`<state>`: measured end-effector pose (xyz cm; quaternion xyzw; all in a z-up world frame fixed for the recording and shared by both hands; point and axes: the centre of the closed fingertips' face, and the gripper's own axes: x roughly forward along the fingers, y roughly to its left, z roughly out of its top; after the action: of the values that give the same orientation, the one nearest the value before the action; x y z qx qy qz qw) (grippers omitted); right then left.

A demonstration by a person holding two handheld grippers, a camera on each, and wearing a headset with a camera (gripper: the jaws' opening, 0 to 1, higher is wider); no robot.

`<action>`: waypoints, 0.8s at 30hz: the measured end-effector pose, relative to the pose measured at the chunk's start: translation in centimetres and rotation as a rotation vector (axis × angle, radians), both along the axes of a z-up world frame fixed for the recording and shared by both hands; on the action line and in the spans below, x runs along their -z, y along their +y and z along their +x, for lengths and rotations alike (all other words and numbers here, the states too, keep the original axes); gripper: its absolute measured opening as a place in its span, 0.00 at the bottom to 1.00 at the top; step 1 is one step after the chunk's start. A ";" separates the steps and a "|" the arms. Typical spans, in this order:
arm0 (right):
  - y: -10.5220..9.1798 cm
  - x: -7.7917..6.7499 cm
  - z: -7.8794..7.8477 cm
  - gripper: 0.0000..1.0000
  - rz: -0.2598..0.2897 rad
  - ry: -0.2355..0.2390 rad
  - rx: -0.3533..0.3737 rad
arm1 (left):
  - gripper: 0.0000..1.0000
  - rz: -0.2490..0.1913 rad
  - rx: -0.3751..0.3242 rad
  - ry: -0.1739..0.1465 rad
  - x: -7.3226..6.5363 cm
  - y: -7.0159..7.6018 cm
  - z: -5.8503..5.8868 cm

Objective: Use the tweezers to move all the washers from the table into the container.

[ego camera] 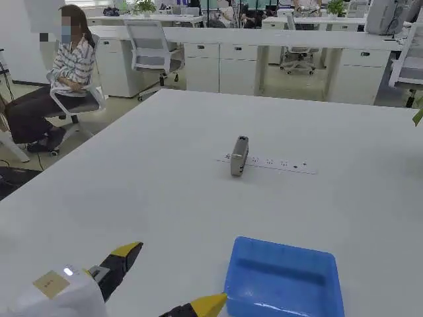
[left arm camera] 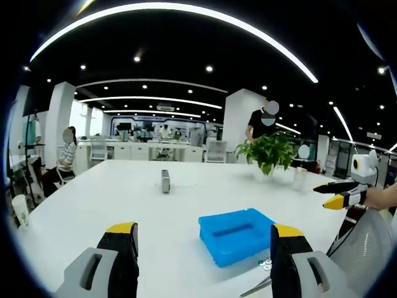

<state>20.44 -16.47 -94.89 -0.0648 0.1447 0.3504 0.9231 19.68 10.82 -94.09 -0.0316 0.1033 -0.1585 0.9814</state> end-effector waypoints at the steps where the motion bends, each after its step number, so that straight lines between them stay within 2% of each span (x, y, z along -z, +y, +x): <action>1: 0.0 0.0 0.0 0.66 0.000 0.000 -0.001 | 0.88 0.002 -0.002 -0.001 0.0 0.0 0.0; 24: 0.2 0.1 -0.1 0.65 -0.007 0.006 -0.010 | 0.87 0.002 -0.001 0.014 0.3 0.1 0.0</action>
<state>20.33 -16.27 -95.03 -0.0679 0.1484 0.3545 0.9207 19.64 10.89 -94.36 -0.0320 0.1105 -0.1577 0.9808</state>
